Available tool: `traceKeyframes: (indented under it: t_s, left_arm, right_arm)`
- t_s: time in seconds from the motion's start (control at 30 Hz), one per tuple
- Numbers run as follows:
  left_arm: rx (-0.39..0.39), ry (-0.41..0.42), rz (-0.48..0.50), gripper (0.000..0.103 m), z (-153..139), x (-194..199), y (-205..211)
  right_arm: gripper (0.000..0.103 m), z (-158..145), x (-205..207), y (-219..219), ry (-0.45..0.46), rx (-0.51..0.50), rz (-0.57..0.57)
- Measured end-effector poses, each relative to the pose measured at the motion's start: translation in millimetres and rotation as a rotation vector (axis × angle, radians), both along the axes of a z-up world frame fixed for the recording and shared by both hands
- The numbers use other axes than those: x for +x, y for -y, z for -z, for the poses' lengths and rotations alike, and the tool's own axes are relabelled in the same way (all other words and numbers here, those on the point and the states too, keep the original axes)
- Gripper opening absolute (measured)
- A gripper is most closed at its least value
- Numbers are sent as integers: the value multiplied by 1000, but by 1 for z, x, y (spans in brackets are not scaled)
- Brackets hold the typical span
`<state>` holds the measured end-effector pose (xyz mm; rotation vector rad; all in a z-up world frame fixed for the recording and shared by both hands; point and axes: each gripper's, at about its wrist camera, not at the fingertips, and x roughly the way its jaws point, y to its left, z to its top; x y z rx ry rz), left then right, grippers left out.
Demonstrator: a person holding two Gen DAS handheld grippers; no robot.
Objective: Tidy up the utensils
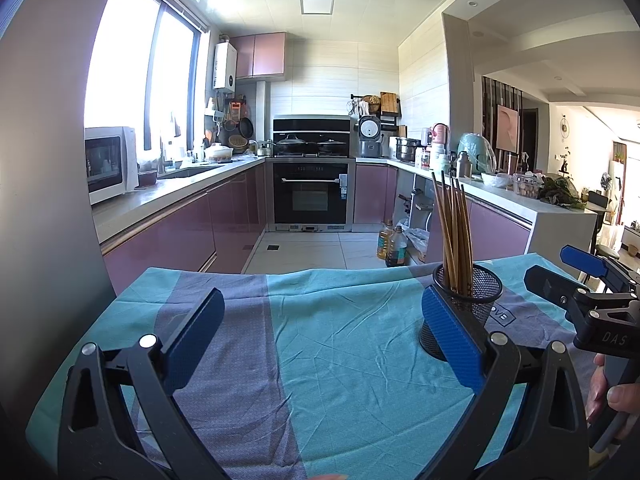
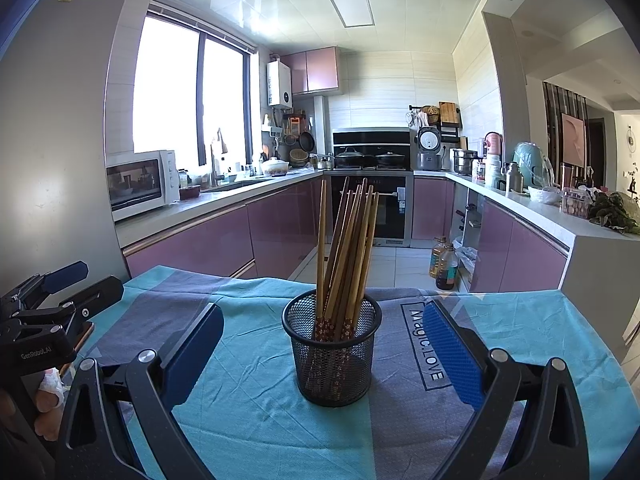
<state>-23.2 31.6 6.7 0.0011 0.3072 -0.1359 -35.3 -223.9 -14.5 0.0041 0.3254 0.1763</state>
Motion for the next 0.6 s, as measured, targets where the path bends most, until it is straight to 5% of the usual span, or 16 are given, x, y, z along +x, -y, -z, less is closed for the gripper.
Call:
traceKeyframes:
  t_s: [0.6]
  left_arm:
    - [3,-1,1,97,0,0,2]
  right_arm:
    - [97,0,0,1,-1,0,2]
